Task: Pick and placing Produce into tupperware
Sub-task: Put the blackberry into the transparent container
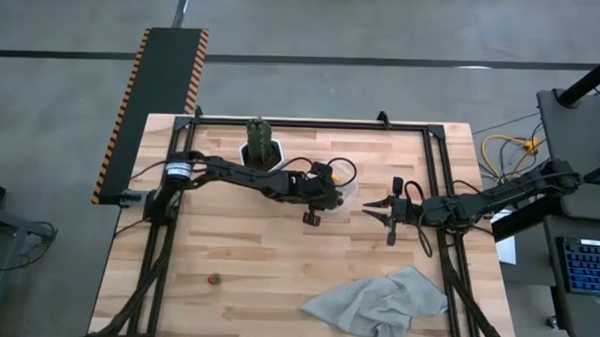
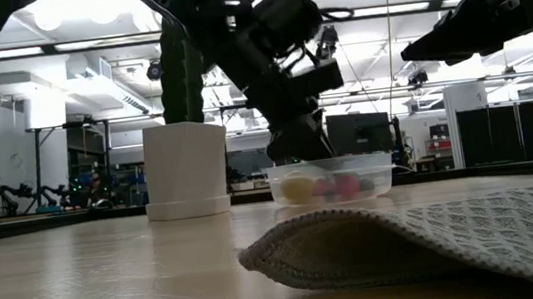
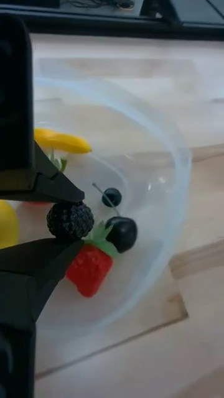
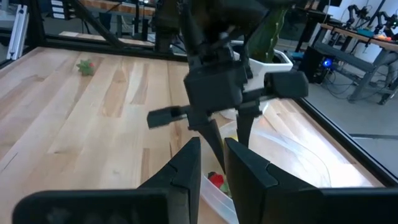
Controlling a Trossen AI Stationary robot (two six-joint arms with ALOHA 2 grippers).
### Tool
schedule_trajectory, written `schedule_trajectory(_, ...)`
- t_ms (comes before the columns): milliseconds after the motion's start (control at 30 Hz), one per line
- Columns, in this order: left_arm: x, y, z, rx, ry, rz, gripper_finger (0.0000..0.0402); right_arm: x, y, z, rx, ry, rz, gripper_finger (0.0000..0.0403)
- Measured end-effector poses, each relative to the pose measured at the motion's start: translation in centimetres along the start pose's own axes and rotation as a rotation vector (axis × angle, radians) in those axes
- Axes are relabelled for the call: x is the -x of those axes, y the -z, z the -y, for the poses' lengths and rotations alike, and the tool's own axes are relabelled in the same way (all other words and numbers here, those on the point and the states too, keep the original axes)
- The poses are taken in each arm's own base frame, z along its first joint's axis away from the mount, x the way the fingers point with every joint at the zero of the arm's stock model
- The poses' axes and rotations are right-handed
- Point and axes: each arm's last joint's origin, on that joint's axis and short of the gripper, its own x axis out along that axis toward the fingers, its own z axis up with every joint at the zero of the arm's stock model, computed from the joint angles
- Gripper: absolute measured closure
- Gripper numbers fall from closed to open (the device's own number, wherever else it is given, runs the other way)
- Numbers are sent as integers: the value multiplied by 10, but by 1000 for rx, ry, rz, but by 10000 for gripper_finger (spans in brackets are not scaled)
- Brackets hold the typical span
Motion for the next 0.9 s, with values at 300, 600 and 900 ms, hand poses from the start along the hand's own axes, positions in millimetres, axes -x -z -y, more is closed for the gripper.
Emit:
schedule_trajectory(300, -2, 0, 0, 4, -2, -1, 321, 0, 0, 0, -4, 0, 1, 339)
schedule_trajectory(600, -2, 2, 1, 8, 9, -25, 303, 0, 0, 0, -4, 0, 1, 339)
schedule_trajectory(900, 0, -1, -1, 19, -5, -18, 301, 0, 0, 0, -4, 0, 1, 339)
